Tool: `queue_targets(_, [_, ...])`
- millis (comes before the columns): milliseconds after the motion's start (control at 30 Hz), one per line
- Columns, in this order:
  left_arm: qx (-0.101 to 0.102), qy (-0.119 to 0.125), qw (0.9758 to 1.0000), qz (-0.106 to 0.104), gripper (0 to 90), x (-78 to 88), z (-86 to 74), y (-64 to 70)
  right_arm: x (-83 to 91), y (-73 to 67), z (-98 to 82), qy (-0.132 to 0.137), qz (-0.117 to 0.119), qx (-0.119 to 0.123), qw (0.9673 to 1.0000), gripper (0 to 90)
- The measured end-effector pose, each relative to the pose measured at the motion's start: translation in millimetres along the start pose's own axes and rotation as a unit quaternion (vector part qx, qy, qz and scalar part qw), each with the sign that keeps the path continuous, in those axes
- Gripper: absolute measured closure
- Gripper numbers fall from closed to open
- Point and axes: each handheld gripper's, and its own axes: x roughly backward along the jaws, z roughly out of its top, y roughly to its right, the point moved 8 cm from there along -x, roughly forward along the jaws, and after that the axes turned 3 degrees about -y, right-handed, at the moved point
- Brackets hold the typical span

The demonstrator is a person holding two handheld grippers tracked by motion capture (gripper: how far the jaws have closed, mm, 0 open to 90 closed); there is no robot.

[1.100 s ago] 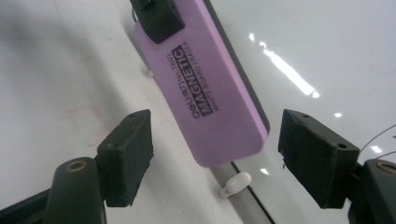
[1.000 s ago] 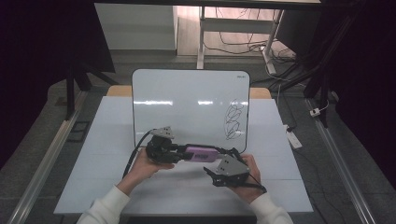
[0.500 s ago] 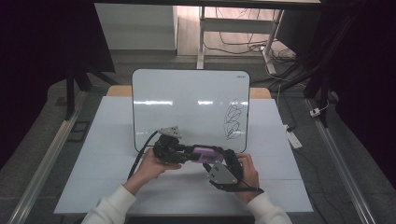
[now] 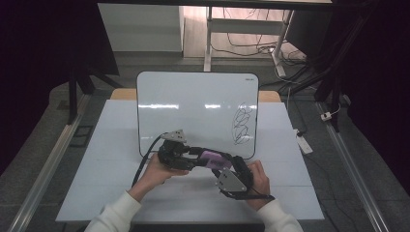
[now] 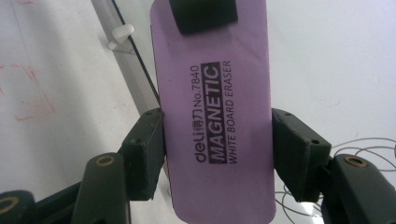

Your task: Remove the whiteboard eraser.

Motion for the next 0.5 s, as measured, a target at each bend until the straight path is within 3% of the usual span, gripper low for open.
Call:
queue_targets(67, [0.002, 0.012, 0.9998, 0.015, 32.4, 4.4, 1.1, -1.6, 0.8, 3.2, -1.7, 0.0, 0.002, -0.013, 0.9999, 39.2])
queue_targets(167, [-0.001, 0.022, 0.9993, 0.03, 28.2, 12.9, -0.1, -3.4, 3.4, 8.8, -5.7, -0.002, 0.004, -0.031, 0.9995, 39.3])
queue_targets(367, [-0.01, 0.017, 0.9972, 0.073, 26.6, 30.6, -16.8, -7.2, 8.0, 23.1, -15.2, -0.001, 0.007, -0.074, 0.9972, 39.4])
queue_targets(500, [-0.011, 0.009, 0.9942, 0.107, 26.3, 43.2, -32.9, -10.6, 10.7, 34.1, -22.3, -0.007, 0.004, -0.103, 0.9946, 39.4])
